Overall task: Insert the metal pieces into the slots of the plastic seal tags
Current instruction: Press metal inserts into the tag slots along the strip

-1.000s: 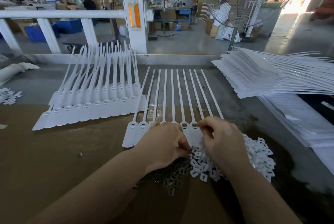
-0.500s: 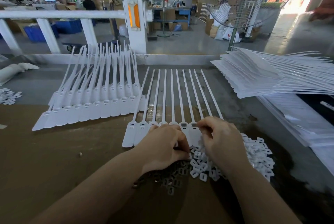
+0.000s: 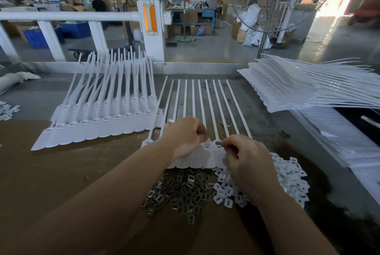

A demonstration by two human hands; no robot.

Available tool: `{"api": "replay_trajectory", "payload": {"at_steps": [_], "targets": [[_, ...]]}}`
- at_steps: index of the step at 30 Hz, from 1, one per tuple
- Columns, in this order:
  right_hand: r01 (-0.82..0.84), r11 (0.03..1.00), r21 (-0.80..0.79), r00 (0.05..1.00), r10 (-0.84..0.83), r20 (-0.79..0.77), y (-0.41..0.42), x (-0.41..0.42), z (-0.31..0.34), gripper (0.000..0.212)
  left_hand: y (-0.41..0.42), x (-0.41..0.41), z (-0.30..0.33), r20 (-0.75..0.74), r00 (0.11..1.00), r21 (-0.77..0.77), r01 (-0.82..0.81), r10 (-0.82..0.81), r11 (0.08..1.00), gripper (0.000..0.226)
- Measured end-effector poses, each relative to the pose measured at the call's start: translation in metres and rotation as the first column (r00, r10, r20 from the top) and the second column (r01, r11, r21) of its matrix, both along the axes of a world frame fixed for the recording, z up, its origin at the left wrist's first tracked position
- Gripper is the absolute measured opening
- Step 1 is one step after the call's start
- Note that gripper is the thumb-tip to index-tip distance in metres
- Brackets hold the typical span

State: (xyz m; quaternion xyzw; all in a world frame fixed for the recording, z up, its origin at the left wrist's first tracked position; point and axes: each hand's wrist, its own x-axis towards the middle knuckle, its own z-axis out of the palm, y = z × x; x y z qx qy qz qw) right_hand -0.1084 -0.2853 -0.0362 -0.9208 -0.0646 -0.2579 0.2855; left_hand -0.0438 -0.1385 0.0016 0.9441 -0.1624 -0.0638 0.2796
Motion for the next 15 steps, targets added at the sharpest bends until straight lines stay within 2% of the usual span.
{"api": "replay_trajectory", "payload": {"at_steps": [6, 15], "targets": [[-0.008, 1.000, -0.004, 1.000, 0.008, -0.012, 0.0002, -0.0016, 0.0017, 0.015, -0.0070, 0.0067, 0.0009, -0.043, 0.999, 0.113, -0.016, 0.021, 0.993, 0.015], [-0.018, 1.000, 0.012, 1.000, 0.018, 0.002, 0.0006, -0.0025, 0.0040, 0.014, -0.0076, 0.0107, 0.0036, -0.108, 0.993, 0.052, -0.052, 0.057, 0.997, 0.017]]}}
